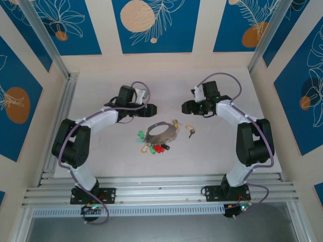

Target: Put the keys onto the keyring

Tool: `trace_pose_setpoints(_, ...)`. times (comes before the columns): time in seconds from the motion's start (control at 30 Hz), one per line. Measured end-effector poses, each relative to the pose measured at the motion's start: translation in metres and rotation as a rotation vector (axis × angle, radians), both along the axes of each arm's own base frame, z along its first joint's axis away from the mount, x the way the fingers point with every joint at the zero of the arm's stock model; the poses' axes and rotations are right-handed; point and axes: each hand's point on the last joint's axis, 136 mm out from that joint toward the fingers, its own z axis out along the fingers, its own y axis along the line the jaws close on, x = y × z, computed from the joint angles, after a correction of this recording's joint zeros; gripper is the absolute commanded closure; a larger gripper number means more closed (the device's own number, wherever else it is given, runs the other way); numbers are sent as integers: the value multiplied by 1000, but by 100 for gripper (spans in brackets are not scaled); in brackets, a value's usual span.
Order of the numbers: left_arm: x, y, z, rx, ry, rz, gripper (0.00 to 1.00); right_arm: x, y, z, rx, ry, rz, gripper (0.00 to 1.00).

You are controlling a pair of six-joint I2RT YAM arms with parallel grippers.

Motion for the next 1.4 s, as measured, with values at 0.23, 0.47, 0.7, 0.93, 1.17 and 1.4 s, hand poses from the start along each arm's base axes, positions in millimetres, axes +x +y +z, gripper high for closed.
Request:
trace_pose_setpoints(0.23,-12,-59,-16,130,-22,-124,57,-8,-34,-14,40,3,-152,28)
trace_pose_setpoints(0.47,-13,-89,-43,244,-8,-177,69,-16,-38,5,65,-91,-179,28)
trace_pose_setpoints(0.7,-9,-100,-59,335,-6,-204,72,-18,-47,-1,66,-91,-204,28)
trace_pose_setpoints(0.93,-13,-105,-64,371,6,-235,66,-18,-51,7,73,-114,-215,28)
trace_pose_setpoints(1.17,-20,-105,-75,408,30,-254,67,-19,-56,10,75,-123,-227,28)
trace_pose_setpoints(1.4,-23,-99,-92,457,50,-263,71,-19,-61,11,74,-129,-239,28)
